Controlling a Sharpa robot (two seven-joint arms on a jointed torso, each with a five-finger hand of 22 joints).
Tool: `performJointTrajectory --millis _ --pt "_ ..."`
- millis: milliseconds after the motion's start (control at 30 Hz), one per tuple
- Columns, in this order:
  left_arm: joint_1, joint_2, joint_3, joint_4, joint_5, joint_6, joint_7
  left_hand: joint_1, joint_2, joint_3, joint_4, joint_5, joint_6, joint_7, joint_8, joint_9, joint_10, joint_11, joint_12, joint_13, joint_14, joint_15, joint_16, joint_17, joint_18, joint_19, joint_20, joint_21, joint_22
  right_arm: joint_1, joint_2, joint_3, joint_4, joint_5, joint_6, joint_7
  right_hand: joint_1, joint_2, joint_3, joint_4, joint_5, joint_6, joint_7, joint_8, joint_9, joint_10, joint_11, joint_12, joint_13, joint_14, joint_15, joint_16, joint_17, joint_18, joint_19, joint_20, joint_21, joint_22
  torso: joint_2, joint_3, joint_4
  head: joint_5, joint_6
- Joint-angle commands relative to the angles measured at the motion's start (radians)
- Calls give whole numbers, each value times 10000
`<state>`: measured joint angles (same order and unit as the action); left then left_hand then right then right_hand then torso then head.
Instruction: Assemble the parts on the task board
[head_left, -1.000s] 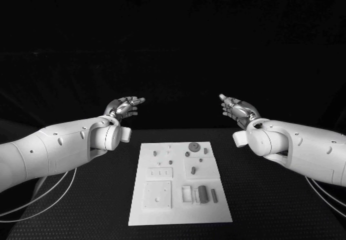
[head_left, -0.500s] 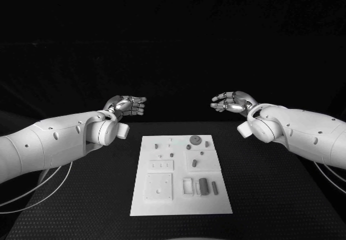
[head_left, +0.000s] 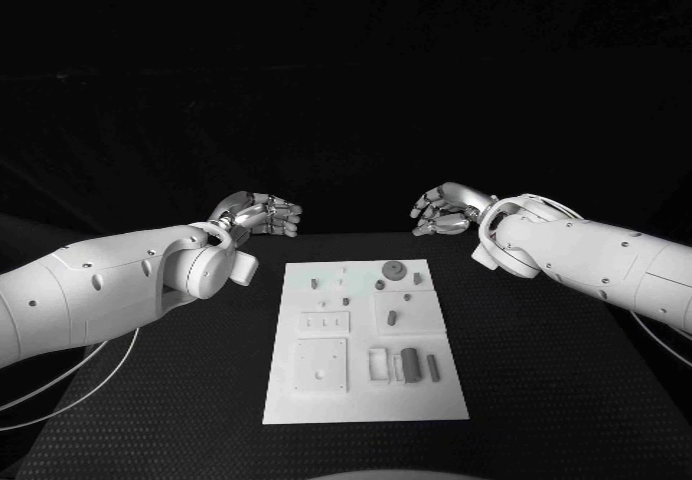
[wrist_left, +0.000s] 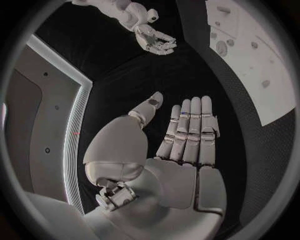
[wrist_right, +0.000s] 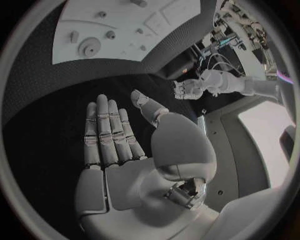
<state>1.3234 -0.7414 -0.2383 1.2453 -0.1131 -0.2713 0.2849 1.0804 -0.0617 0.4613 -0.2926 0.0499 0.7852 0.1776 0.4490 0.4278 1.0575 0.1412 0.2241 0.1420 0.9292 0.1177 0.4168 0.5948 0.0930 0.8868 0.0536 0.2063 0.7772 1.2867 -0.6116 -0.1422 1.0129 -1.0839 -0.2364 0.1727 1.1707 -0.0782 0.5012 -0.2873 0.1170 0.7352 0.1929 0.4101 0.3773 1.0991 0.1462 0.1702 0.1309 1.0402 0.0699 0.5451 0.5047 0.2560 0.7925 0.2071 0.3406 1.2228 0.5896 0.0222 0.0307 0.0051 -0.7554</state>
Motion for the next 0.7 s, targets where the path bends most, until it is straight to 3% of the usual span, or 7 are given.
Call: performJointTrajectory --millis 33,200,367,533,700 --pt "13 -330 6 527 -539 495 122 63 -44 -156 8 2 49 1 -88 -35 25 28 -104 -15 -76 80 -114 7 -103 -15 -27 -112 -60 1 113 46 23 -2577 352 -484 -20 -121 45 -11 22 165 16 -59 29 312 -122 -39 56 779 -363 472 379 58 889 -332 361 83 200 61 283 -94 -55" --pt "29 -721 15 1337 -544 703 -138 38 -139 -298 10 -5 30 -6 -152 -69 -3 57 -200 -38 -163 132 -214 17 -168 -67 -40 -211 -117 0 357 48 -97 -3488 427 -624 -141 -211 -27 9 18 415 -9 -86 74 1016 -501 46 256 2188 -842 1643 1137 58 2513 -992 1165 366 397 71 497 -296 -58" --pt "83 -826 82 1824 -542 815 -231 -48 -167 -454 12 -6 -11 11 -222 -101 -48 92 -305 -66 -240 173 -305 32 -226 -109 -57 -304 -173 -4 568 50 -132 -4283 936 -879 -209 -242 -105 14 26 661 -75 -143 124 1170 -612 -149 403 2898 -968 3195 2069 58 3600 -1577 1982 888 604 94 729 -416 -76" --pt "118 -814 110 1885 -542 818 -251 -50 -170 -487 13 -6 -12 25 -235 -108 -46 96 -327 -70 -235 174 -315 44 -237 -99 -68 -318 -183 -9 729 52 -86 -4912 1067 -984 -214 -228 -55 4 22 816 -116 -213 169 1368 -680 -258 585 2935 -1039 4200 2601 58 3969 -1849 2477 1112 813 147 953 -555 10" --pt "118 -760 131 1846 -520 822 -269 -54 -161 -507 15 -6 -6 27 -241 -110 -37 96 -338 -71 -227 172 -320 54 -244 -88 -76 -326 -189 -32 884 52 -99 -5434 1101 -1123 -173 -237 6 -11 24 906 -137 -259 206 1397 -686 -376 703 2883 -1053 4581 2728 58 4018 -1933 2722 1111 965 174 1065 -693 37"
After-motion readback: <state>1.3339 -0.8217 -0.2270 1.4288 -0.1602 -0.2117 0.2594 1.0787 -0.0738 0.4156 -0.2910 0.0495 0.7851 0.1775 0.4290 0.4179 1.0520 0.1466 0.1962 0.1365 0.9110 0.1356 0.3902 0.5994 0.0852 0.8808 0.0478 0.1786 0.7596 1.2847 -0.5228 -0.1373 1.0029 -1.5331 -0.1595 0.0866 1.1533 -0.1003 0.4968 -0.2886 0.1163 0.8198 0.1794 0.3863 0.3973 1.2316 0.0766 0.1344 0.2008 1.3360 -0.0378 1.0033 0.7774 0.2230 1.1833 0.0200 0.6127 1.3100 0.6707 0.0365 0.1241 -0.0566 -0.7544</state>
